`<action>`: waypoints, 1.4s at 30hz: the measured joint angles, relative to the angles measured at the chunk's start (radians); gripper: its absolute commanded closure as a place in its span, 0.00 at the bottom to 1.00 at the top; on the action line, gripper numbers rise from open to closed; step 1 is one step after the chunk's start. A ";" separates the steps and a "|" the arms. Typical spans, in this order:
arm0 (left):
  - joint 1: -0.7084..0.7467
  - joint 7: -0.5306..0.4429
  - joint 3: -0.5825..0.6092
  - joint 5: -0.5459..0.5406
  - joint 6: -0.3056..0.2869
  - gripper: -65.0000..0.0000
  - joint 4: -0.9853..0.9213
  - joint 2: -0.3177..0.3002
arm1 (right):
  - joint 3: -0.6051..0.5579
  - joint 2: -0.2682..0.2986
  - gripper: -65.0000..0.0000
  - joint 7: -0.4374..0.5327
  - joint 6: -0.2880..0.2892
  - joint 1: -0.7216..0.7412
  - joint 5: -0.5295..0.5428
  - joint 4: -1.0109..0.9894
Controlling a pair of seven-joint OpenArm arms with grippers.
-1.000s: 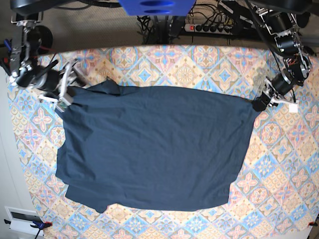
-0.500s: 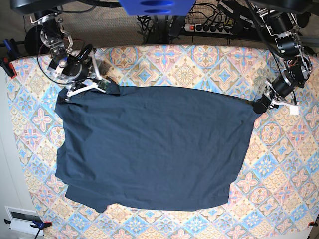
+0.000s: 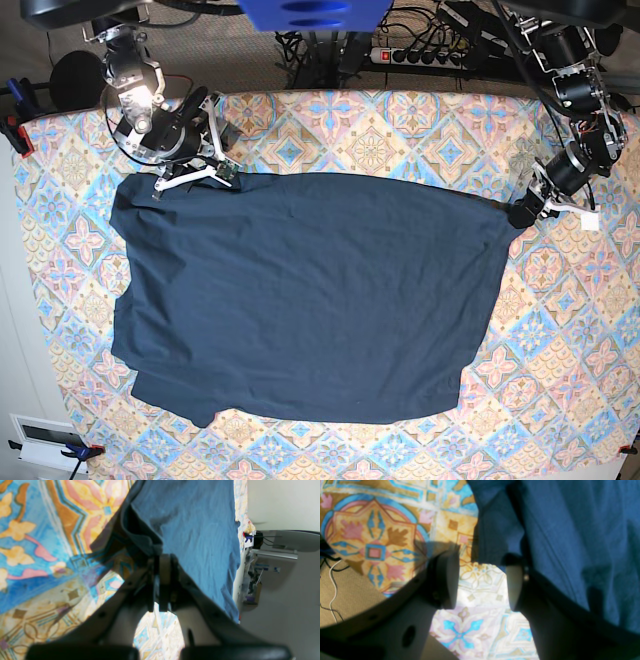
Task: Layout the t-shirt on the table in an organized manner, then fold the t-shirt properly
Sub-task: 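Release the shirt with the right gripper and regrasp its shoulder edge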
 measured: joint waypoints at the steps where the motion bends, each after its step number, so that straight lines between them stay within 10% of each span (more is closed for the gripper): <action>1: 0.000 0.000 0.000 0.000 0.000 1.00 0.000 0.000 | -0.001 -0.002 0.56 -0.006 0.002 0.012 -0.001 -0.002; 21: 0.000 0.000 0.000 -0.006 0.000 1.00 0.000 0.000 | -0.044 -0.005 0.56 -0.005 -0.001 0.119 0.000 -0.036; 37: -0.019 0.000 0.000 -0.003 0.000 1.00 0.000 -0.001 | -0.047 -0.005 1.00 -0.003 -0.002 0.094 -0.001 -0.037; 42: -0.016 0.006 0.003 -0.004 -0.001 1.00 0.000 -0.016 | -0.039 -0.002 0.98 0.003 -0.008 0.056 -0.003 -0.020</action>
